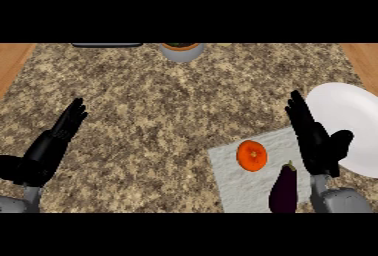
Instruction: Pick the eggplant from the placemat and place it in the plate
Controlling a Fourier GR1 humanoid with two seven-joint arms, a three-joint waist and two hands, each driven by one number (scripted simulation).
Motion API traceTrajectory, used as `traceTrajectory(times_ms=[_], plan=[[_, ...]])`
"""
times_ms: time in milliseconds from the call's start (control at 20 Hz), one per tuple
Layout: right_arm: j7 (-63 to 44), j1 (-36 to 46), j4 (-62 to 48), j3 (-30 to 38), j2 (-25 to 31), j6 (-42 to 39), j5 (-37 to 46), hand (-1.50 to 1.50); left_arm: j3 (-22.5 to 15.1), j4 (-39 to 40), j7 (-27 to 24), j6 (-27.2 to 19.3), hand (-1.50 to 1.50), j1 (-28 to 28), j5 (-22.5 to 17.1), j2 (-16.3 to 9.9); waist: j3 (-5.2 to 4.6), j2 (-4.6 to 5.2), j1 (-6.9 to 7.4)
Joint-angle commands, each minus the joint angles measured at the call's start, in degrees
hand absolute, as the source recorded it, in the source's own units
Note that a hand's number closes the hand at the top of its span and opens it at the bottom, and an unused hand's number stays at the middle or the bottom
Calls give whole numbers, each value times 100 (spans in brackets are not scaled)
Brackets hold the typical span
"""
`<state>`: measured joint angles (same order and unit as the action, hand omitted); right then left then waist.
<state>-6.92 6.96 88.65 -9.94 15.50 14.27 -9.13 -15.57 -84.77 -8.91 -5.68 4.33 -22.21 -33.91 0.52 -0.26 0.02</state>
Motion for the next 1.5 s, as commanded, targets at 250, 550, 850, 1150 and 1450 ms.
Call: traceTrajectory(times_ms=[250, 550, 850, 1150, 1450], plan=[[-820, -134, 1130, 292, 119, -942, -1297, 150, 40, 581, 1062, -1598, 0, -117, 483, 842, -51, 3, -90], [495, -1114, 378, -353, 1349, 560, 2433, 150, -270, 296, 1445, -1785, 0, -193, 515, 1086, -32, -5, -173], [2397, -2194, 776, 275, 321, -474, -168, -150, -181, 266, 1423, -1662, 0, -350, 500, 928, -25, -13, -172], [1991, -2347, 788, -133, 1735, -1022, 1270, -150, -177, 330, 1718, -1855, 0, 51, 687, 1126, -56, 15, -70], [539, -1818, 1160, -91, 2594, -1323, 2028, -150, -138, 425, 1873, -1710, 0, 237, 679, 1173, -63, 25, -43]])
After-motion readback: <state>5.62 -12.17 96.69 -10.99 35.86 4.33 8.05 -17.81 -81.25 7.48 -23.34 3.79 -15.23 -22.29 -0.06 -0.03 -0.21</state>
